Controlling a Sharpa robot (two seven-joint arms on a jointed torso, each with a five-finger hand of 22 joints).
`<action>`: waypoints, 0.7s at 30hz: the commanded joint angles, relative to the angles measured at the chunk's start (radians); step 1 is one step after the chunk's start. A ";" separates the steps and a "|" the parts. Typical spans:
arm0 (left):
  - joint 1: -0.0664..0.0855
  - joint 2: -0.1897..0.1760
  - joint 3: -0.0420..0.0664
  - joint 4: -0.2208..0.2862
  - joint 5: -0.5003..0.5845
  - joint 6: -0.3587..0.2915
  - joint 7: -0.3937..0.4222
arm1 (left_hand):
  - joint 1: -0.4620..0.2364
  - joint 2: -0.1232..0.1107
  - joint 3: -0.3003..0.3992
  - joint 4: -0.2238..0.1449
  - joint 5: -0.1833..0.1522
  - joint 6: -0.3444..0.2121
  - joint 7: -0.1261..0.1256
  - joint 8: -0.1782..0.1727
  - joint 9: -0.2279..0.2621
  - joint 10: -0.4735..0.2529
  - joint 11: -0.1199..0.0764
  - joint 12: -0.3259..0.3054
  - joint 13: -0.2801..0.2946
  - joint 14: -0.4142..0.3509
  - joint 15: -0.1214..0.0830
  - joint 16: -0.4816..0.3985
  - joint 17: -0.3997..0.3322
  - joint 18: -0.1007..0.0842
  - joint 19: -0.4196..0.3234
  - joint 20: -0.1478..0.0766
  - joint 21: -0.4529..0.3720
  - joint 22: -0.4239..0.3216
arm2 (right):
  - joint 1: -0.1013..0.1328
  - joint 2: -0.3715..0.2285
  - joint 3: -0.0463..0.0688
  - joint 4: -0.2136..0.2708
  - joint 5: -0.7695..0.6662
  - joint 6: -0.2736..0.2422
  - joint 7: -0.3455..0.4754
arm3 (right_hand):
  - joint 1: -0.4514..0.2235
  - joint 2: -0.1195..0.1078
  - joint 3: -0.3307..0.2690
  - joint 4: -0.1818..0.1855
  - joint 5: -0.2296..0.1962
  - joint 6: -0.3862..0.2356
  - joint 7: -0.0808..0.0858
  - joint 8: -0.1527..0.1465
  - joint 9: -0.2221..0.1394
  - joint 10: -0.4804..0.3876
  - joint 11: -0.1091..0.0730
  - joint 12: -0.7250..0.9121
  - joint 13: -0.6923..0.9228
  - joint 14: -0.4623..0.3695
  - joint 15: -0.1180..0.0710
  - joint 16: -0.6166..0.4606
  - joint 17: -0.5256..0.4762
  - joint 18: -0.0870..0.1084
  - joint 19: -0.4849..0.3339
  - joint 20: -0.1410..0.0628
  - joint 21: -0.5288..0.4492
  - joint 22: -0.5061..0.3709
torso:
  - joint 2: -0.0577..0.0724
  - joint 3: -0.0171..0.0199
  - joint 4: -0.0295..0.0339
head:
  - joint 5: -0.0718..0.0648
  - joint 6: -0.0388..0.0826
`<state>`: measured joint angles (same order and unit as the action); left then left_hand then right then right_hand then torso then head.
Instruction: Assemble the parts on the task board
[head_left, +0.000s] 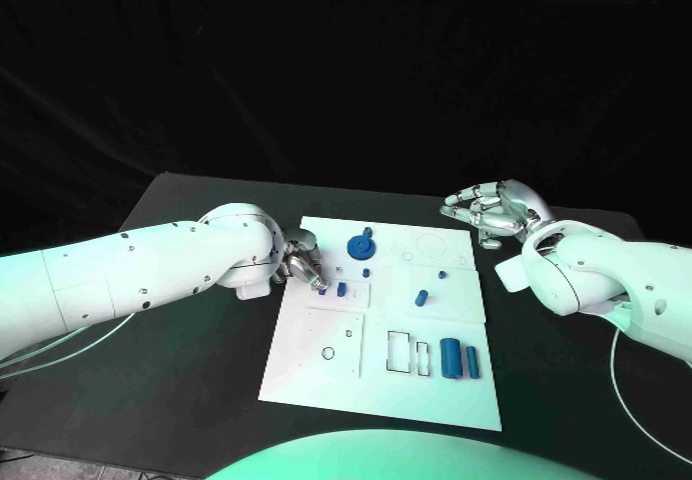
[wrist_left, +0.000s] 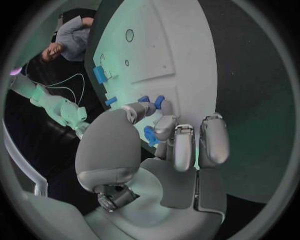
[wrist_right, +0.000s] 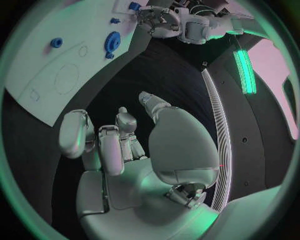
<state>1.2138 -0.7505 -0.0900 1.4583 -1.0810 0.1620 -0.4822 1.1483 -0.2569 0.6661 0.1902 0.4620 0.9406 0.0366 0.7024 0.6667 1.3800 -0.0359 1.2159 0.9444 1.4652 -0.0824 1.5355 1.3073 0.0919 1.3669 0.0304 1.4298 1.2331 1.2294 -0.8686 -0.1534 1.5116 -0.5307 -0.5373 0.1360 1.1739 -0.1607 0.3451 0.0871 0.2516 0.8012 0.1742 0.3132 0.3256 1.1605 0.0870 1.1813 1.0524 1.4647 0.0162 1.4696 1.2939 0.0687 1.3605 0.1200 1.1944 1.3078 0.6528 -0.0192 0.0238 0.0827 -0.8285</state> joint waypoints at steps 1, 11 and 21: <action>-0.003 0.006 -0.002 -0.003 0.021 0.007 -0.005 | -0.015 0.001 0.065 -0.078 -0.005 0.007 -0.011 -0.010 0.002 0.001 -0.008 -0.004 0.002 0.083 -0.012 0.005 0.169 -0.018 -0.001 -0.009 -0.006 -0.001 | 0.000 -0.001 0.000 0.002 -0.008 0.003 0.008 | 0.000 -0.002 -0.001 0.007 0.006 -0.008 -0.001 0.006 0.001 -0.008 0.002 0.003 -0.003 0.030 -0.002 -0.006 -0.001 0.021 -0.001 -0.002 -0.007 0.045 | 0.000 -0.0006 0.0000 | -0.002 -0.002; -0.003 0.011 -0.004 -0.012 0.025 0.000 -0.006 | -0.028 0.003 0.004 -0.024 -0.006 0.023 -0.014 -0.027 0.002 0.000 -0.011 -0.004 0.009 0.084 -0.014 0.005 0.170 -0.018 0.001 -0.012 -0.009 -0.002 | 0.000 -0.001 0.000 0.002 -0.008 0.003 0.009 | 0.000 -0.003 -0.001 0.008 0.006 -0.009 -0.001 0.006 0.001 -0.008 0.002 0.003 -0.003 0.030 -0.002 -0.006 -0.001 0.021 0.000 -0.002 -0.007 0.045 | 0.000 -0.0003 0.0006 | -0.005 -0.002; -0.003 -0.001 -0.001 -0.011 0.028 -0.023 -0.005 | -0.076 -0.004 -0.131 0.092 -0.009 0.041 -0.011 -0.050 0.005 -0.005 -0.008 -0.010 0.008 0.082 -0.013 0.003 0.164 -0.018 0.002 -0.012 -0.013 -0.005 | 0.000 -0.002 0.000 0.001 -0.008 0.003 0.009 | -0.002 -0.004 -0.003 0.010 0.004 -0.010 -0.001 0.007 0.001 -0.011 0.002 0.001 -0.006 0.029 -0.002 -0.007 -0.002 0.021 -0.002 -0.002 -0.010 0.043 | -0.001 -0.0003 0.0002 | -0.006 0.004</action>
<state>1.2118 -0.7510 -0.0923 1.4449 -1.0627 0.1520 -0.4859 1.0810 -0.2605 0.5481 0.2746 0.4566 0.9818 0.0175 0.6579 0.6705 1.3778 -0.0414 1.2111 0.9544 1.4651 -0.0894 1.5354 1.3074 0.0920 1.3668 0.0231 1.4219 1.2291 1.2295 -0.8701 -0.1533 1.5114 -0.5308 -0.5379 0.1364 1.1739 -0.1607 0.3421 0.0899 0.2516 0.7975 0.1705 0.3171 0.3253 1.1569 0.0906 1.1812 1.0473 1.4647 0.0162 1.4696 1.2924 0.0846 1.3605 0.1200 1.1903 1.3076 0.6523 -0.0196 0.0241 0.0772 -0.8266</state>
